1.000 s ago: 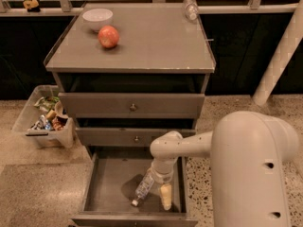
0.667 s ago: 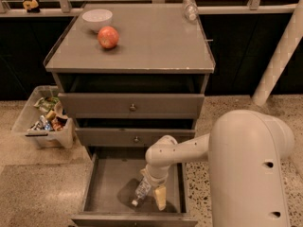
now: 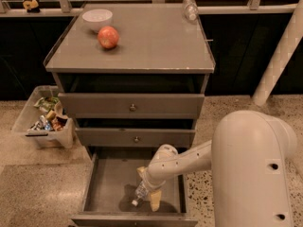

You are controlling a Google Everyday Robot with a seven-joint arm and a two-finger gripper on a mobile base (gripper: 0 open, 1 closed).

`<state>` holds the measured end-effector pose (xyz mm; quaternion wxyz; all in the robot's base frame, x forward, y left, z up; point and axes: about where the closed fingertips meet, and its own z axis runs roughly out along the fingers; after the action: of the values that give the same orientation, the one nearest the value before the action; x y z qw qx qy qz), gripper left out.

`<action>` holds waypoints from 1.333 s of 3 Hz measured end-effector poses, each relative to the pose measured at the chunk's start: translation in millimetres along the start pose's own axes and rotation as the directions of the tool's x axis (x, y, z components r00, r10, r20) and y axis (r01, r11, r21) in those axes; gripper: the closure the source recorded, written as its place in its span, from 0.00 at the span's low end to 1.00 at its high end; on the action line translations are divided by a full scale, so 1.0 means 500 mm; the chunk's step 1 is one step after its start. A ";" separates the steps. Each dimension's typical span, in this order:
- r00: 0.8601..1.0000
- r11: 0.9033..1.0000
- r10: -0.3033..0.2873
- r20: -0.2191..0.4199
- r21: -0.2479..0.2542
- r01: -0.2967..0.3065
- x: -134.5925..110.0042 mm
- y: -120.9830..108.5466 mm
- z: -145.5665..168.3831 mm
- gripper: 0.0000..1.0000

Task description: Pick blue plastic bottle from bottom drawer and place on counter

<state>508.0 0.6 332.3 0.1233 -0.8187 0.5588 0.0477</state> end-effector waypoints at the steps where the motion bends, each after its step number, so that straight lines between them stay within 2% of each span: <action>1: 1.000 1.000 -0.012 0.005 0.001 0.012 0.005 -0.001 0.007 0.00; 2: 1.000 0.999 -0.030 0.005 -0.021 0.030 0.035 -0.029 0.057 0.00; 3: 0.995 0.995 -0.099 0.005 0.021 0.099 0.074 -0.114 0.116 0.00; 4: 0.983 0.981 -0.182 0.018 0.067 0.180 0.096 -0.188 0.158 0.00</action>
Offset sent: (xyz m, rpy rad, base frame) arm 0.1073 -0.0008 -0.0534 0.0122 -0.0477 0.0972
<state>617.9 9.8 259.6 0.1604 -0.8611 0.4817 0.0277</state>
